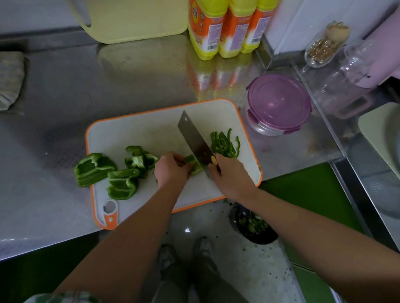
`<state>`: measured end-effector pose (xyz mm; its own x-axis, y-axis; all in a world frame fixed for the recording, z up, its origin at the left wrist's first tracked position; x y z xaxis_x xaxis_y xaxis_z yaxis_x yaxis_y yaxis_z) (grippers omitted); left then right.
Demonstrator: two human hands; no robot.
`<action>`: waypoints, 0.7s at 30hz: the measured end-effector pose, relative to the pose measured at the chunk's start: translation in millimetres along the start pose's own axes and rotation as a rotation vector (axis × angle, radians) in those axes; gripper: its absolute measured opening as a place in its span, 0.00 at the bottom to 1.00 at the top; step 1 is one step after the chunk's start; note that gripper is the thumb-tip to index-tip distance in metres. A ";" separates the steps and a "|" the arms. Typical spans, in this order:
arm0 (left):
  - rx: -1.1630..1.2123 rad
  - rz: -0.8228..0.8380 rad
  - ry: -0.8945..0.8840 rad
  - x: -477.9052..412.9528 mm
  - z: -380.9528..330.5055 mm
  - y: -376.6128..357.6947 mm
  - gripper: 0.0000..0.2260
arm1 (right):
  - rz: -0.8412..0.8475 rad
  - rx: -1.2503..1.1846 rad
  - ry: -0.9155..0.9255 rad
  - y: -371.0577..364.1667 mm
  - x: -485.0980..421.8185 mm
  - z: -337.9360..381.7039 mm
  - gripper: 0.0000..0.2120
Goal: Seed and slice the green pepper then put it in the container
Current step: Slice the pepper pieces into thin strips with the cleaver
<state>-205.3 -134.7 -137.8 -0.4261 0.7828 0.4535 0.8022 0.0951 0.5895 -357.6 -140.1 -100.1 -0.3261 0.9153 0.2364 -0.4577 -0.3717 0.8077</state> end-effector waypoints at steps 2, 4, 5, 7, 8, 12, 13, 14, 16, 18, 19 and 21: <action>0.017 0.006 0.008 0.1 -0.1 0.7 0.09 | 0.007 0.013 0.004 -0.6 1.3 1.8 0.10; 0.025 0.005 0.007 -0.4 0.3 0.2 0.09 | -0.014 0.004 -0.002 -0.2 1.5 2.9 0.10; 0.019 0.003 0.005 -0.9 0.5 -0.4 0.09 | -0.027 -0.002 -0.004 0.1 1.1 3.0 0.10; 0.010 0.001 0.004 -1.5 0.8 -1.2 0.09 | -0.027 -0.002 -0.005 0.3 0.2 2.7 0.11; 0.007 0.001 0.004 -2.0 1.2 -1.4 0.09 | -0.010 0.004 -0.007 -0.4 -0.1 2.4 0.12; -0.003 0.005 -0.004 -3.5 1.4 -1.9 0.09 | 0.063 0.024 -0.032 -5.1 -1.0 1.8 0.11; -0.003 0.002 -0.005 -3.5 1.7 -2.2 0.09 | 0.064 0.026 -0.034 -5.3 -1.6 2.0 0.11; -0.005 -0.001 -0.009 -3.6 2.1 -2.5 0.09 | 0.061 0.034 -0.034 -5.8 -2.2 2.0 0.10; -0.012 0.001 -0.015 -3.3 1.9 -2.6 0.09 | 0.052 0.061 -0.027 -7.6 -3.5 3.5 0.09; -0.010 0.005 -0.009 -2.9 0.8 -2.0 0.08 | 0.032 0.073 -0.031 -12.7 -5.4 6.9 0.08; -0.010 0.008 -0.010 -2.7 0.3 -1.4 0.08 | 0.020 0.081 -0.029 -16.6 -6.6 8.9 0.07; -0.020 0.024 -0.026 -2.6 1.1 -0.7 0.07 | -0.002 0.102 -0.025 -23.7 -8.7 11.5 0.08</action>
<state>-204.3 -136.2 -140.1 -0.3951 0.8006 0.4504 0.8033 0.0634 0.5922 -334.4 -137.5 -115.1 -0.3039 0.9199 0.2476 -0.3711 -0.3537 0.8586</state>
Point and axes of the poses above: each hand's wrist, its own x-axis away from the middle knuckle, its own y-axis out of the back of the hand, z = x × y, the point moved 1 cm from there along -x, towards the middle knuckle
